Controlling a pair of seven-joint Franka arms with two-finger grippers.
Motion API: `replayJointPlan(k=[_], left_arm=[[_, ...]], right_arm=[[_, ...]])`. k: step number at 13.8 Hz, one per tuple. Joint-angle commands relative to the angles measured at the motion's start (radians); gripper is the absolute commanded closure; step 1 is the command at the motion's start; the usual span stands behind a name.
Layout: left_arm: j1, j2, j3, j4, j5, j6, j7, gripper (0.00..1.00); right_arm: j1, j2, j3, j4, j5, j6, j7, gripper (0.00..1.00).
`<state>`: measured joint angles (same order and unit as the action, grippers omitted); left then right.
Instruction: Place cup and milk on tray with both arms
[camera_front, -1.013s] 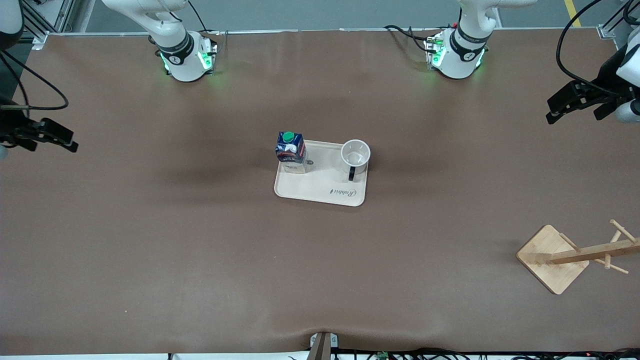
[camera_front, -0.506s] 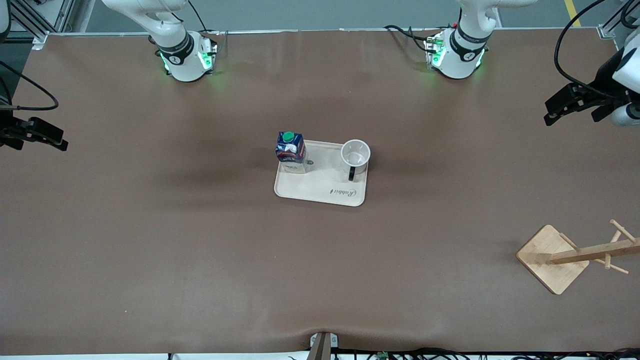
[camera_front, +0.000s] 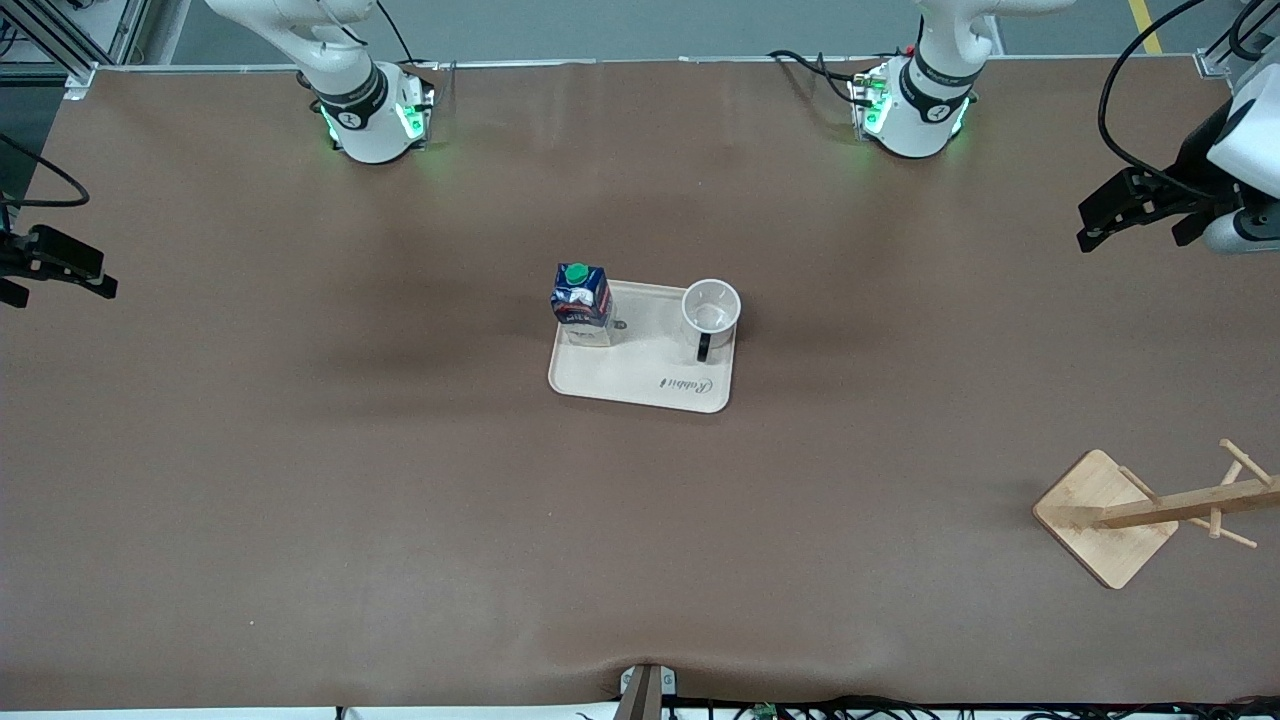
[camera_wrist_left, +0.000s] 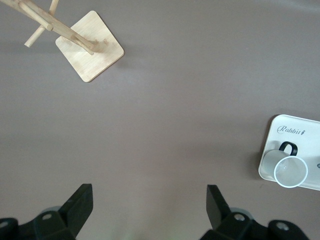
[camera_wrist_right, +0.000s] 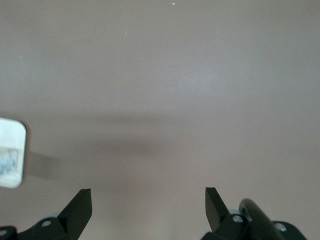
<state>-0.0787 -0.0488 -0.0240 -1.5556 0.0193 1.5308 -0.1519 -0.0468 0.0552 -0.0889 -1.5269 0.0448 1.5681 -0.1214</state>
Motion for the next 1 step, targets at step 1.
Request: replayJointPlan(k=[1], left_arm=[[-0.003, 0.004, -0.001, 0.019, 0.004, -0.015, 0.015, 0.00]], right_arm=[[0.008, -0.012, 0.021, 0.007, 0.012, -0.031, 0.131, 0.00]])
